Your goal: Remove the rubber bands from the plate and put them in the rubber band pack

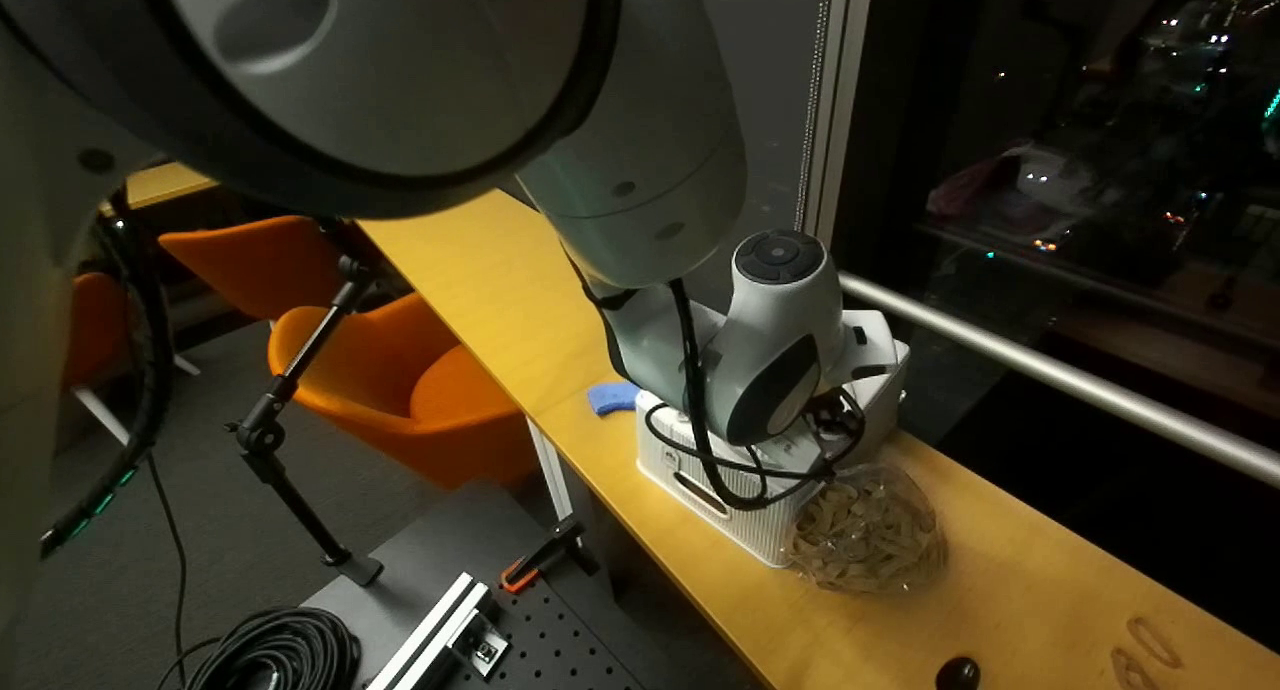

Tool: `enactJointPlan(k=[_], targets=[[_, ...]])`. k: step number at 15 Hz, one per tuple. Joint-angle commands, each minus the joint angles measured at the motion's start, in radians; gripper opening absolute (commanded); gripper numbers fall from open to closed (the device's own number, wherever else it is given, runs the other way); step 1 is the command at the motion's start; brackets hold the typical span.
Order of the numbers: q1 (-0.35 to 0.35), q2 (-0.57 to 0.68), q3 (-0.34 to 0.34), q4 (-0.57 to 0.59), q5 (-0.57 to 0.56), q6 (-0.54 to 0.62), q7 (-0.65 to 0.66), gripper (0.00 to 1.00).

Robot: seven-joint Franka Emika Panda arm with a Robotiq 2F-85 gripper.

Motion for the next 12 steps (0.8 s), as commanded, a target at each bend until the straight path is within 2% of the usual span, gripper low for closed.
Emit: enactJointPlan(k=[1,5,8,12], targets=[[0.018,-0.074,-0.015,-0.058,0.036,-0.004,0.015,0.0],[0.067,-0.181,-0.062,-0.126,0.052,-0.047,0.057,0.01],[0.185,-0.297,-0.197,-0.232,0.018,-0.101,0.126,0.01],[0.293,-0.37,-0.329,-0.354,-0.045,-0.149,0.223,0.01]])
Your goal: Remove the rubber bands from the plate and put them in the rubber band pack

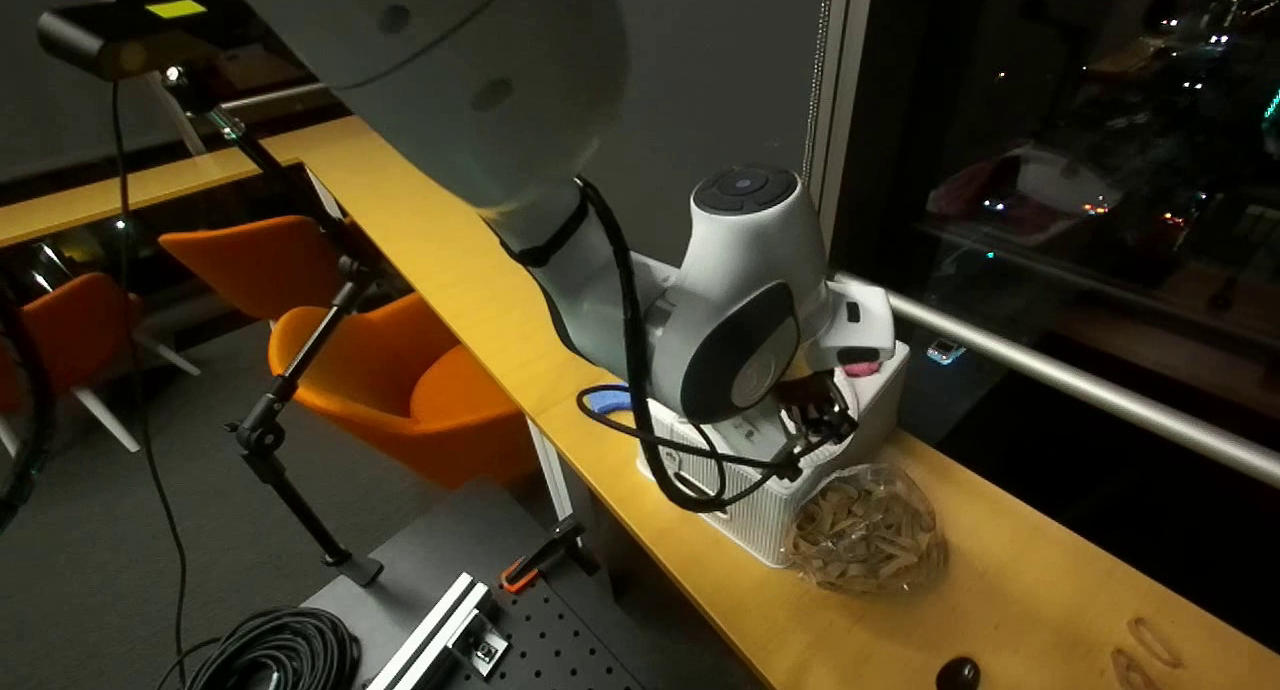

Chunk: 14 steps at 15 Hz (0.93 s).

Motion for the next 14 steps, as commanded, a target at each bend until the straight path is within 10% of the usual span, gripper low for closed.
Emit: enactJointPlan(k=[1,7,14], targets=[[0.11,-0.072,-0.145,-0.124,-0.081,-0.032,0.114,0.01],[0.136,0.029,-0.249,-0.091,-0.171,0.001,0.219,0.01],[0.135,0.148,-0.218,0.043,-0.127,0.023,0.197,0.01]])
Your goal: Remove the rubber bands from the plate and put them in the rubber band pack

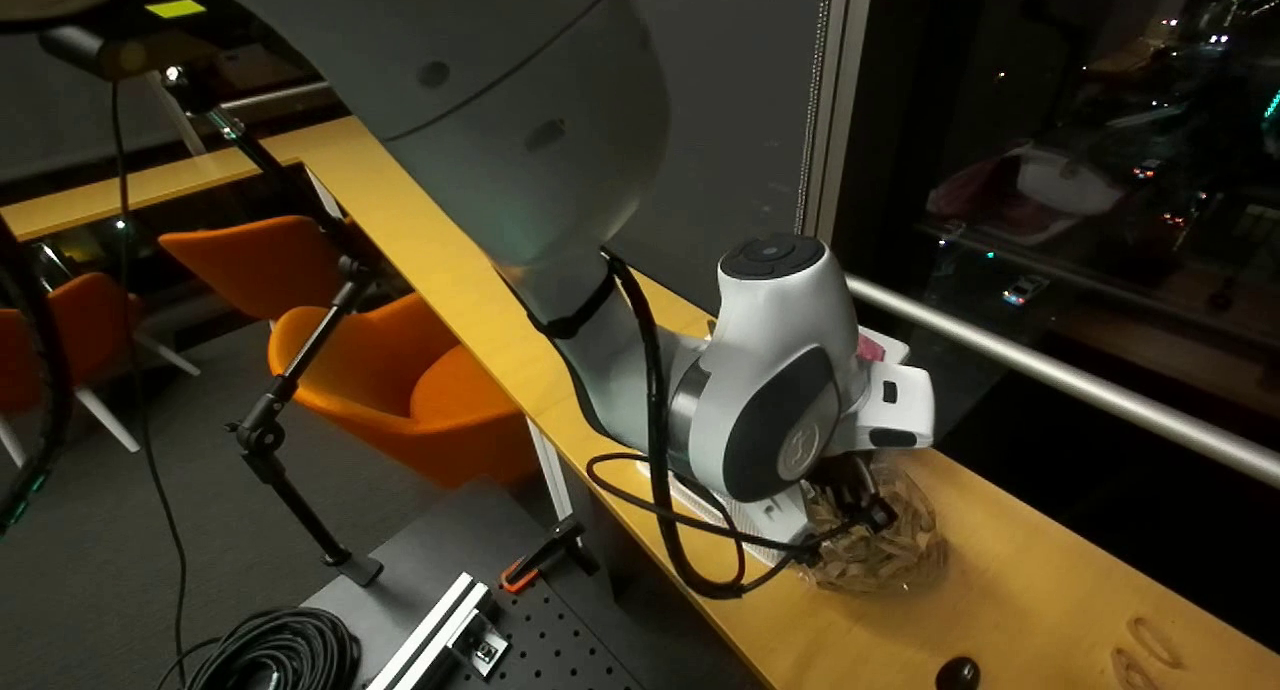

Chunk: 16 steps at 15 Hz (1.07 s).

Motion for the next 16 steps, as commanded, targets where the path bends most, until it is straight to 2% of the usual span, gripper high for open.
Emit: enactJointPlan(k=[1,6,9,16], targets=[[0.024,0.065,0.015,0.078,0.023,0.018,0.011,0.01],[0.004,0.103,0.086,0.118,0.069,0.01,-0.01,0.01],[0.006,0.117,0.093,0.103,0.087,0.024,-0.013,0.01],[0.063,0.202,-0.059,0.148,0.073,0.045,0.003,0.01]])
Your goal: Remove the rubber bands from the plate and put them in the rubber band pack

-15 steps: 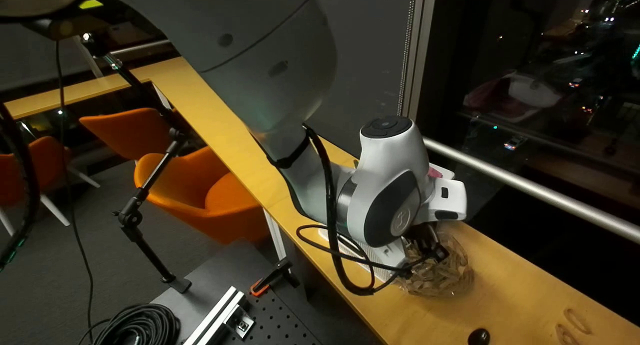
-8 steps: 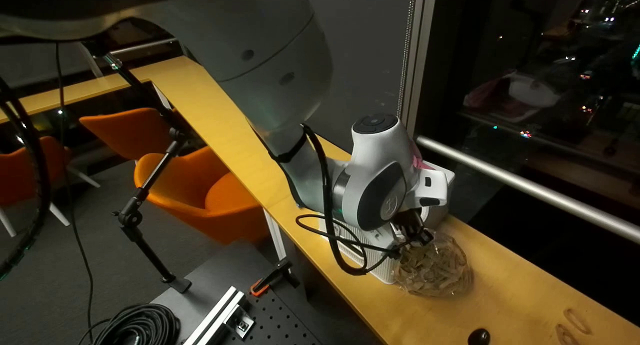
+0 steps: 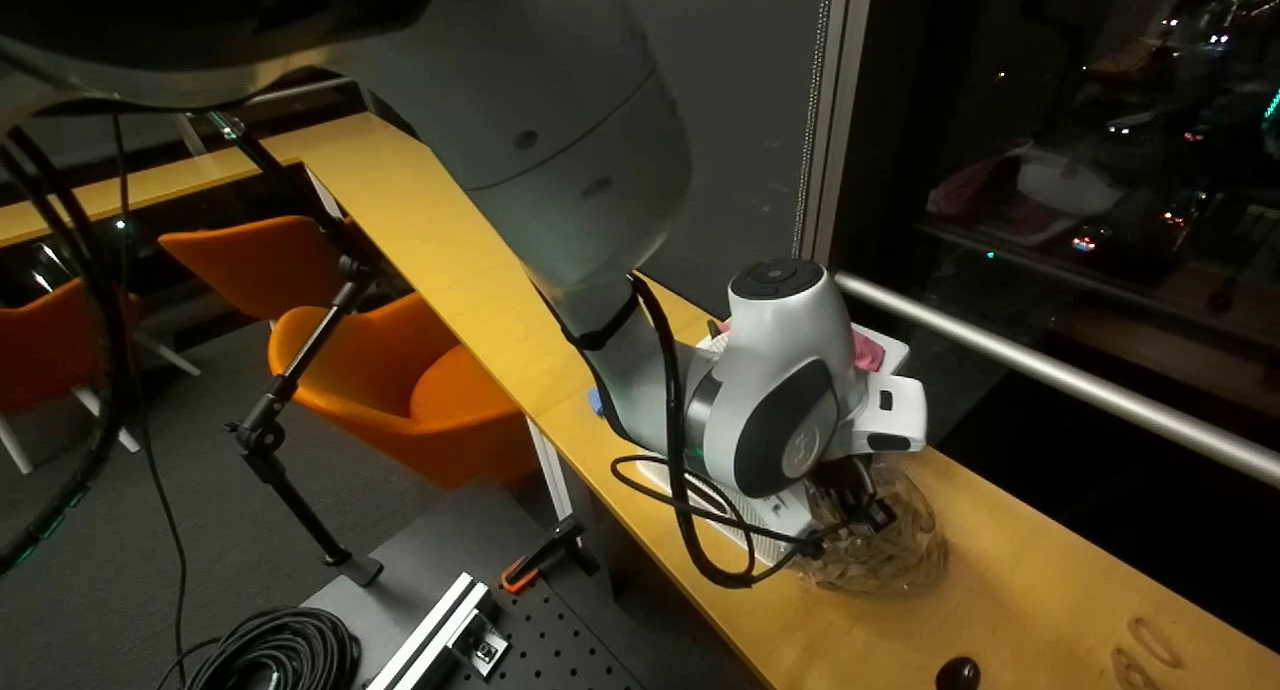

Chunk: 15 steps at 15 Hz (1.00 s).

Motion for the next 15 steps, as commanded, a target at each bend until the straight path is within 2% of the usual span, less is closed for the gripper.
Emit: enactJointPlan(k=[1,9,10,11,12,15], targets=[[0.054,0.074,-0.087,0.056,0.002,0.046,0.007,0.01],[0.15,0.152,-0.146,0.094,0.085,0.112,-0.008,0.01],[0.165,0.142,-0.154,0.082,0.095,0.107,-0.012,0.3],[0.18,0.127,-0.162,0.068,0.103,0.099,-0.015,0.31],[0.196,0.113,-0.174,0.055,0.109,0.082,-0.015,0.36],[0.245,0.071,-0.215,-0.008,0.117,0.069,-0.019,0.59]])
